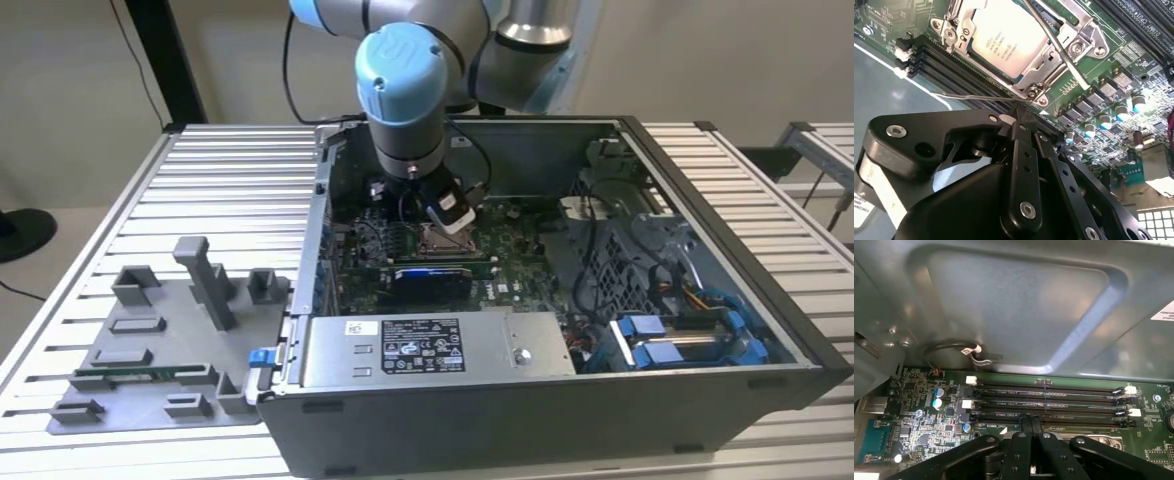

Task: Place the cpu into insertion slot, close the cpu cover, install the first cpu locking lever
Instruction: 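Install the first cpu locking lever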

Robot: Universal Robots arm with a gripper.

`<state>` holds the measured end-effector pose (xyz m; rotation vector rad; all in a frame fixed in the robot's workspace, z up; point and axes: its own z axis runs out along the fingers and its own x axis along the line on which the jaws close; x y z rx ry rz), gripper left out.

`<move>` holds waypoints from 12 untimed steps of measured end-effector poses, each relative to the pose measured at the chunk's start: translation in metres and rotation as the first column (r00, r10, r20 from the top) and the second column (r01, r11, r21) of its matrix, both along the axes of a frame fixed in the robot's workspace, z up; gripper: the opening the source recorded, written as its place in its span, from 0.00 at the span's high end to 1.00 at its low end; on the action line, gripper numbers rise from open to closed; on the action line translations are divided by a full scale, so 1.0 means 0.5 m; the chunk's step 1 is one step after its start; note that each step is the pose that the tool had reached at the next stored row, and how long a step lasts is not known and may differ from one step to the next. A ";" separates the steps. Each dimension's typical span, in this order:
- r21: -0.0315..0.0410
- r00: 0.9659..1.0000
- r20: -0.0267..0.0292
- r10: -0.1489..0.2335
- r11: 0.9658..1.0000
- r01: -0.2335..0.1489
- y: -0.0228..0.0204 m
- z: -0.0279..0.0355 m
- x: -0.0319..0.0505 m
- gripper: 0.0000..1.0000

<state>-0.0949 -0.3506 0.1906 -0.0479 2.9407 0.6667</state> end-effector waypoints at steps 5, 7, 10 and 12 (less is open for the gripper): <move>0.000 1.000 0.000 0.000 1.000 0.000 0.0000 -0.001 0.004 1.00; 0.000 1.000 0.000 0.000 1.000 0.000 0.0000 -0.001 0.007 1.00; 0.000 1.000 0.000 0.000 1.000 0.000 0.0000 -0.002 0.011 1.00; 0.000 1.000 0.000 0.000 1.000 0.000 0.0000 -0.003 0.013 1.00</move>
